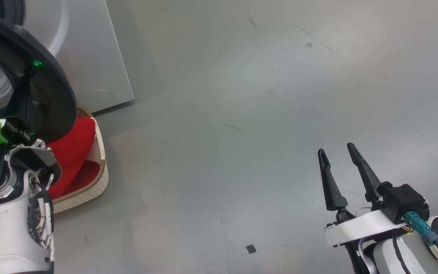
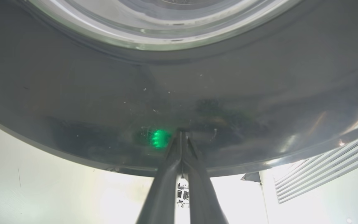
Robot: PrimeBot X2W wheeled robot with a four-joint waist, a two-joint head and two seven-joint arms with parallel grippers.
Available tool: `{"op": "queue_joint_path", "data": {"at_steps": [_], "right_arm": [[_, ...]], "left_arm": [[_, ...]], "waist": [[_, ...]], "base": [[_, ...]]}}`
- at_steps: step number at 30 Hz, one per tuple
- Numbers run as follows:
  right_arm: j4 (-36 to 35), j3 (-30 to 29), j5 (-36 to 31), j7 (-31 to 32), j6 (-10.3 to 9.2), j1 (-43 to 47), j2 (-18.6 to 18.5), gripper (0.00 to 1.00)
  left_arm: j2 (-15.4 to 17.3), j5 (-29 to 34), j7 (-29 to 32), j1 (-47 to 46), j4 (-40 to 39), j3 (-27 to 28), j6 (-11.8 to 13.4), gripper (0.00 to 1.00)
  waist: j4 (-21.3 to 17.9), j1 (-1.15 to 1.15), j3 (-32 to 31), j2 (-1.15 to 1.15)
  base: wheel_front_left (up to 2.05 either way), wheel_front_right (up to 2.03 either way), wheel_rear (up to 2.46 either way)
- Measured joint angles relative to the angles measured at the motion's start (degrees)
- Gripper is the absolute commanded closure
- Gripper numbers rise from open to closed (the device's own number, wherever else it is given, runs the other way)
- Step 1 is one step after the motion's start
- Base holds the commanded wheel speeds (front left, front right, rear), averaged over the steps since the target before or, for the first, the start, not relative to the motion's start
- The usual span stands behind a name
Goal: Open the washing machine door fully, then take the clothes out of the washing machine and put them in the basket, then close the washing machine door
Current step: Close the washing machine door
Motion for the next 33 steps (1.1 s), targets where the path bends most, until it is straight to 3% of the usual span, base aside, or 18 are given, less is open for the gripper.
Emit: {"op": "queue_joint_path", "data": {"at_steps": [9,16,22,29,33], "right_arm": [[-1.2,-0.9,0.0,0.0,-0.51,-0.1,0.1,0.00],[-1.5,-1.2,0.1,0.0,-0.49,-0.3,0.1,0.00],[-1.5,-1.9,0.7,0.0,-0.44,-0.4,0.1,0.00],[-1.8,-2.8,2.9,0.0,-0.32,-0.4,0.0,0.00],[-1.9,-3.4,2.6,0.0,0.10,-0.2,0.0,0.00]], "left_arm": [[-0.3,-0.3,0.1,-0.3,2.5,-1.1,-1.3,1.00],[-0.4,1.0,0.9,0.3,3.9,-4.0,-4.1,1.00],[0.3,6.6,1.4,4.1,4.1,-7.6,-6.5,1.00],[0.8,8.9,0.5,8.7,3.9,-8.4,-7.6,1.00],[2.2,13.9,-1.1,10.9,2.3,-10.2,-7.6,1.00]], "waist": [[1.3,0.00,-0.3,0.00],[3.8,0.00,-1.5,0.00],[7.0,0.00,-3.7,0.00],[10.7,0.00,-6.5,0.00],[13.0,0.00,-7.9,0.00]], "base": [[0.00,0.00,0.00],[0.00,0.00,0.00],[0.00,0.00,0.00],[0.00,0.00,0.00],[0.00,0.00,0.00]]}}
